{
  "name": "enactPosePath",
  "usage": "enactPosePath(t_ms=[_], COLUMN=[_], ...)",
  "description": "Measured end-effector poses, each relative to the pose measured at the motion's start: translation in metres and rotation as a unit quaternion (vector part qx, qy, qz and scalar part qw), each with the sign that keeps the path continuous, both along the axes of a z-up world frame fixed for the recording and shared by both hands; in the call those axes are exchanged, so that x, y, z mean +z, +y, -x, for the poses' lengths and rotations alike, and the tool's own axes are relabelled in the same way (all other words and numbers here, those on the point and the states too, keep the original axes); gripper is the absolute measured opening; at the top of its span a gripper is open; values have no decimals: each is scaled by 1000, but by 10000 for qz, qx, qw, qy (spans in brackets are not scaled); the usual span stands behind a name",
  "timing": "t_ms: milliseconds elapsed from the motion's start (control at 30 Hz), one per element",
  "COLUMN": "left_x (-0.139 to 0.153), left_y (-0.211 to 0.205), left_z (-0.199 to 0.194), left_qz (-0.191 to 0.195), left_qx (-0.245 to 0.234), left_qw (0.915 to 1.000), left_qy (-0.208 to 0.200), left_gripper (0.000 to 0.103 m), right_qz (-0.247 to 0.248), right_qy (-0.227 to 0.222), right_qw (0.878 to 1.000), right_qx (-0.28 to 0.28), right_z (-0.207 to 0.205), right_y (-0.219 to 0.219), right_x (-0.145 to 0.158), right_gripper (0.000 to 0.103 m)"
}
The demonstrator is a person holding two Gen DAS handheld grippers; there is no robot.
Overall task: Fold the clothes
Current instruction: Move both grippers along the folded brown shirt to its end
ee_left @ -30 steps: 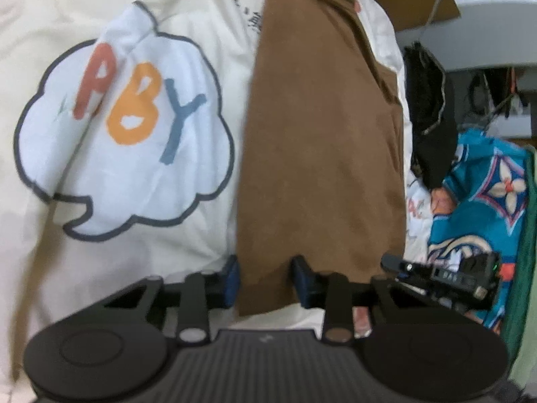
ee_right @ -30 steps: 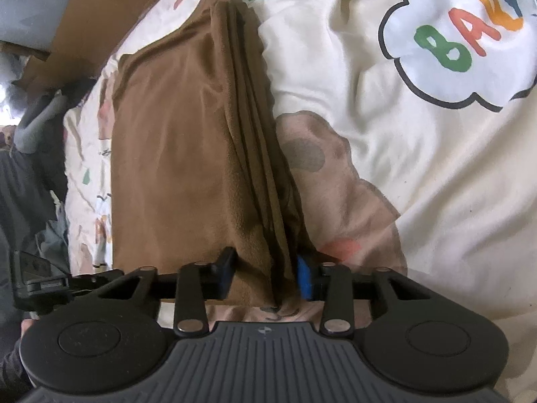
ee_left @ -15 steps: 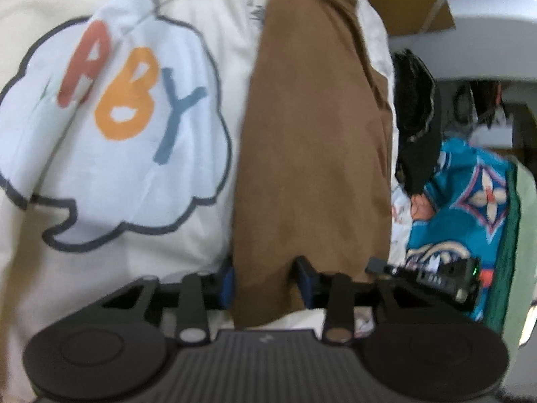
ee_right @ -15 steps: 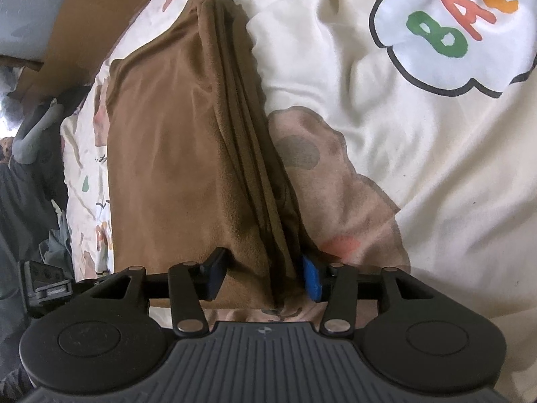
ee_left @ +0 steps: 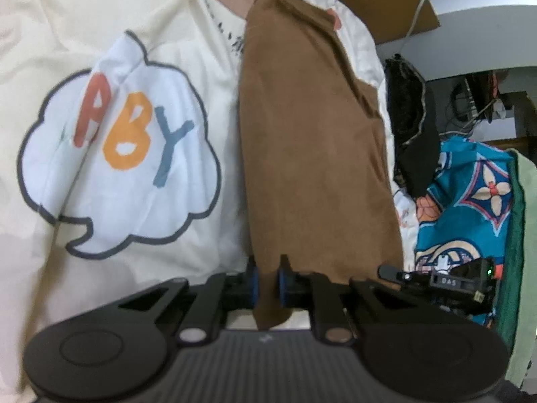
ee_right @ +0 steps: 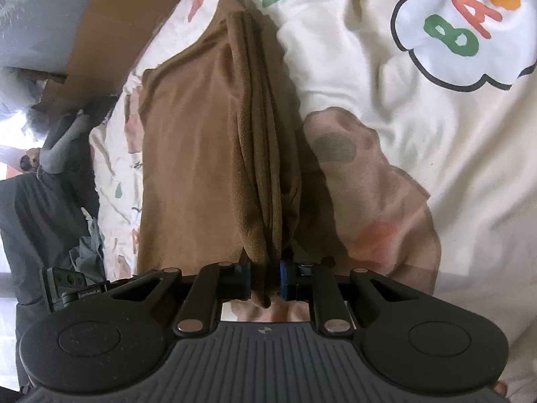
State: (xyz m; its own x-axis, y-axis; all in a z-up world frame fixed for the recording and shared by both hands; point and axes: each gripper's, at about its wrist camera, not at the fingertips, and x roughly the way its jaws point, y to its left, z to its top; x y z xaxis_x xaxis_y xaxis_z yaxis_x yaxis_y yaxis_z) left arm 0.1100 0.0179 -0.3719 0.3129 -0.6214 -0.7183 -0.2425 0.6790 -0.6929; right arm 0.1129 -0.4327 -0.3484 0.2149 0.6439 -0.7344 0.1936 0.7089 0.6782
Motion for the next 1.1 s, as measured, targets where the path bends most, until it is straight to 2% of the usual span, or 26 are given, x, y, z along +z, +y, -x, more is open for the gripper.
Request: enactPosePath(t_ms=[200,400,633,800,867,933,1033,1100], left_x=[23,32,30,8,4,2,7,12], left_y=[13,22,24,27,25,25,28,30], left_z=[-1,3,8,11,10,10,9,10], left_qz=[-140,-336,-657,-774,-964,-1063,-1174,-1279], left_qx=[-17,-94,-387,-402,-487,-520,-564,-573], left_qw=[9999,9994,9970,9955,9931,9916,9899,9885], left_qy=[-62,-42,114,376,461,523,552,572], left_gripper=[11,10,10,12,22,25,29,33], right_qz=[-204,-277,-306,-154,44,104,195,236], right_qy=[62,166,359,510,492,463,360,296], right_qw=[9997,9989,9970,9960,9952,9946,9939,9940], right_qx=[129,325,614,722,847,927,1023,1029], right_z=[6,15,32,40,42,44,45,44], right_y=[10,27,43,50,54,55,55,54], right_x=[4,4,-4,-18,-21,-19,-14,-9], right_gripper=[13,13,13,14,22,26,44,44])
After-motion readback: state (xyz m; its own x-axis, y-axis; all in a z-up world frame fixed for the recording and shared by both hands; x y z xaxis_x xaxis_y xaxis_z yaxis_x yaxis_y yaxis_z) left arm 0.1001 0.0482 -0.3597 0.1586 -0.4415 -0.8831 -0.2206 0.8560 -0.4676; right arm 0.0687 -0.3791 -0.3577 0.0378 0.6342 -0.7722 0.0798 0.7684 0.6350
